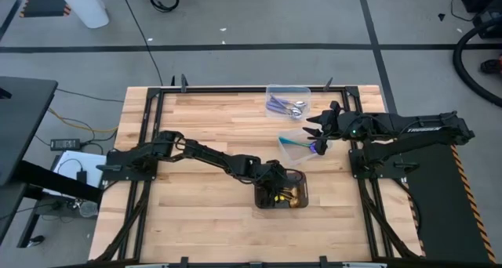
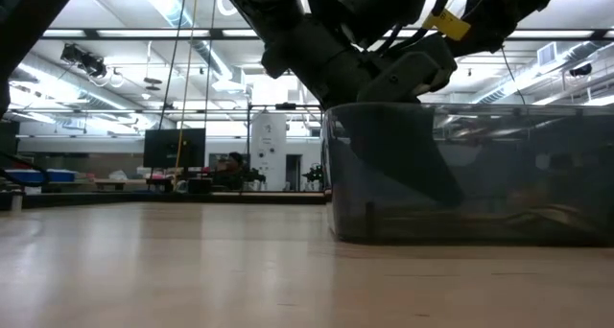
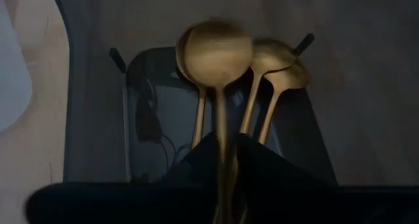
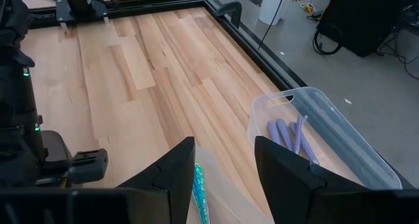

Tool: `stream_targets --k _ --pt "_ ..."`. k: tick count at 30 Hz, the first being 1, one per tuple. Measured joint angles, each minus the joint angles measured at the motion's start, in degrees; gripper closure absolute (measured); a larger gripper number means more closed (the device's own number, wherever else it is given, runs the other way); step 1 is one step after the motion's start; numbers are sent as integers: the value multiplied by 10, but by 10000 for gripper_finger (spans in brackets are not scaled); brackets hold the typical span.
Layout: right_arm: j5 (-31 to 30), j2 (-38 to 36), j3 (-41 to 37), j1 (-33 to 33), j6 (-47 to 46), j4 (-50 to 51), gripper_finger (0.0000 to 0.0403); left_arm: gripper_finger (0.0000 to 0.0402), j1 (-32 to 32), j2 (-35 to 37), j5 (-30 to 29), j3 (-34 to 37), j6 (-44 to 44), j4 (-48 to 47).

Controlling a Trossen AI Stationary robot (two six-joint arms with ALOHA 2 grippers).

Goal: Sort silverware by color (type)
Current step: Put the gold spoon into the black bin, then return to Home Position

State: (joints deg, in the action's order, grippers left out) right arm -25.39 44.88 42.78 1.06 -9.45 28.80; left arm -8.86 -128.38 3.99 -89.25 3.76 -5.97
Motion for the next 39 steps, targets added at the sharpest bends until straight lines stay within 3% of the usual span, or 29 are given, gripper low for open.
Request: stream_targets --k 7,14,20,24,32,39 --pt "0 0 0 0 0 0 234 279 0 14 0 0 0 -4" --pt "12 -6 -9 15 4 -14 234 273 0 71 -31 0 -39 -9" --pt "3 -75 -51 33 28 -76 234 272 5 123 -43 4 -60 -27" --pt "10 -135 -79 43 26 -89 241 272 15 160 -43 45 -59 0" --pt "14 -256 -153 50 61 -206 260 272 35 251 -44 133 -48 45" --pt "26 -348 -201 50 71 -243 287 272 50 351 -42 247 -44 145"
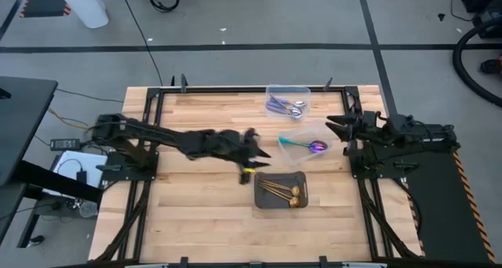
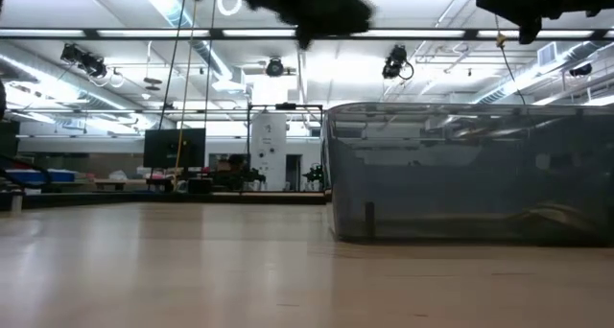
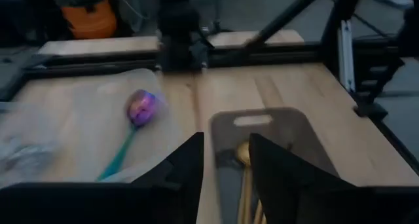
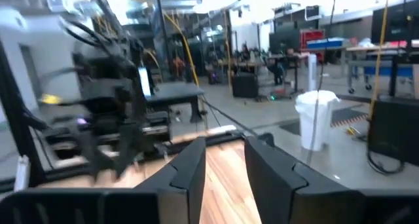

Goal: Sort silverware by color (type)
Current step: Return to Home Position

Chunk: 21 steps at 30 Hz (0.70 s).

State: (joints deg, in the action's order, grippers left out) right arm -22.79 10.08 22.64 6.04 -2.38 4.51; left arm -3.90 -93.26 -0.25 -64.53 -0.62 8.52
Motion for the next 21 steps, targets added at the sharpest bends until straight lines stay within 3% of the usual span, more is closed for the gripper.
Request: stream_targets --k 9,11,21 --pt "17 -100 -28 1 0 7 322 272 47 159 -2 161 28 54" --pt "10 -98 -29 1 -3 12 325 272 53 198 -6 188 31 86" --pt "0 -98 -31 1 -15 10 325 272 79 400 -53 302 38 56"
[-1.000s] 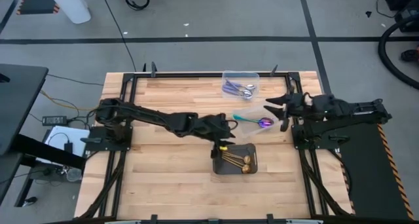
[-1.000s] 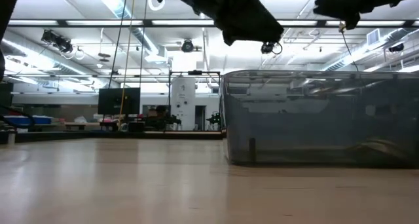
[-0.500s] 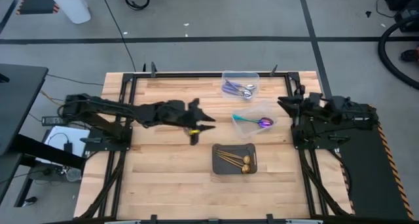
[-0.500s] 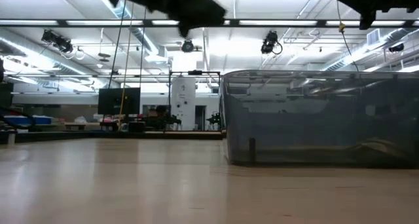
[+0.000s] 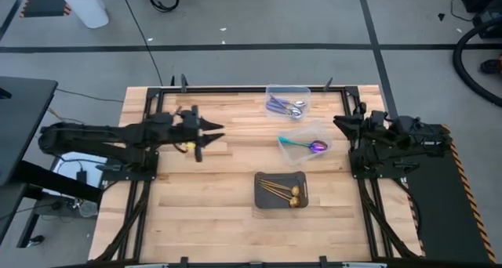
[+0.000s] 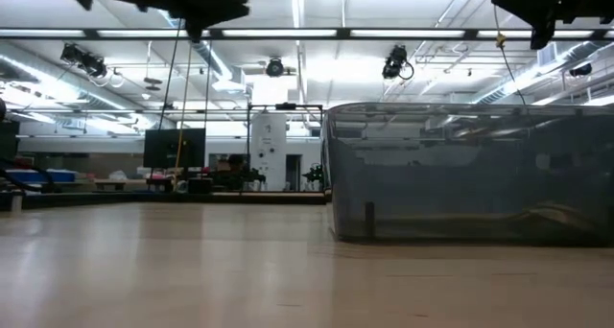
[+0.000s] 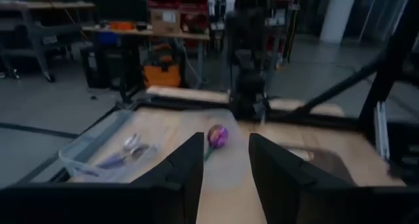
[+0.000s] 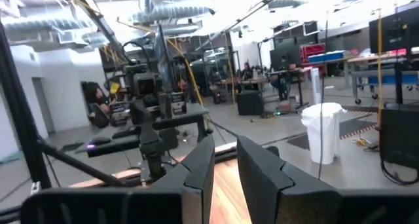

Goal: Sort silverware by color (type)
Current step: Return to Home Position

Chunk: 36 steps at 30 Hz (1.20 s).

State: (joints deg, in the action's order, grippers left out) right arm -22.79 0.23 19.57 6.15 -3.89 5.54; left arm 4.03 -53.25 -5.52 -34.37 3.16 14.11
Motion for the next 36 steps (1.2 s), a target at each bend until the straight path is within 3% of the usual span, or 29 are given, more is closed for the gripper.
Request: stream_targets --k 9,20,27,36 --pt "30 0 0 2 -9 3 325 272 27 153 -1 80 27 -25" --pt "25 0 0 2 -10 -15 325 272 29 322 -29 178 56 -68" --pt "14 0 0 2 -11 -19 325 272 29 381 -31 208 51 -108" --pt "17 0 0 2 -100 -38 325 272 29 434 -31 267 38 -141"
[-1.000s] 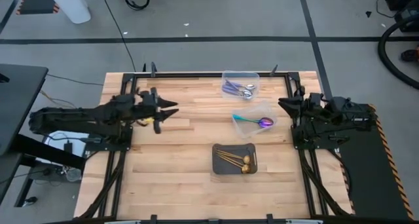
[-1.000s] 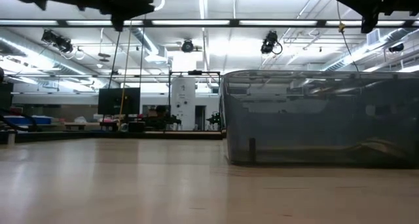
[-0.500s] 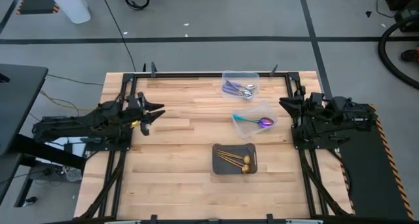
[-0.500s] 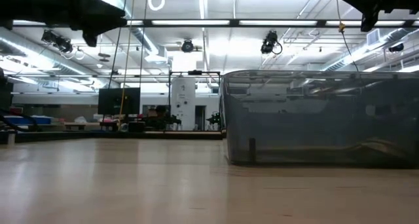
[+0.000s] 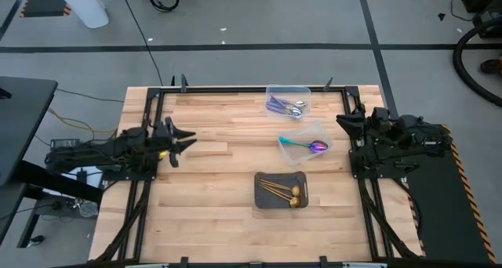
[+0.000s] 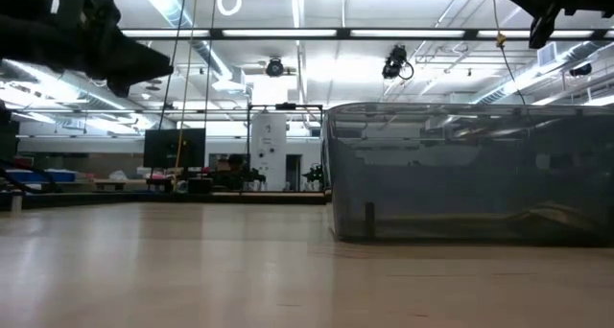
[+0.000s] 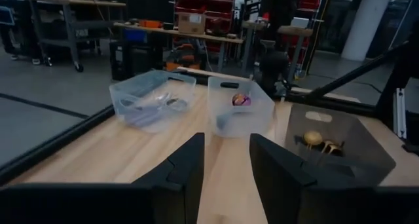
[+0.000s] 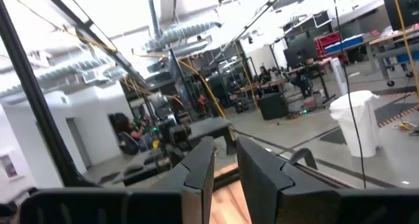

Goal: Sort silverware by color (type)
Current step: Return to Home Position

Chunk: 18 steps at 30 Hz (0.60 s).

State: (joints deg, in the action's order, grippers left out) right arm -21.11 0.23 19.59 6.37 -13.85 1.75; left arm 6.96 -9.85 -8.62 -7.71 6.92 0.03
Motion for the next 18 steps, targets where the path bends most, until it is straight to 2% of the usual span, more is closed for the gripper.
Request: stream_targets --k 5,9,12,18 --pt "-1 0 0 0 -1 19 325 272 -2 45 1 39 21 1" --pt "-3 0 0 0 -50 59 325 272 -2 81 23 66 37 9" --pt "-3 0 0 0 -82 73 325 272 -2 89 56 69 47 11" --pt "-25 0 -36 0 -91 55 325 272 -8 91 65 69 41 7"
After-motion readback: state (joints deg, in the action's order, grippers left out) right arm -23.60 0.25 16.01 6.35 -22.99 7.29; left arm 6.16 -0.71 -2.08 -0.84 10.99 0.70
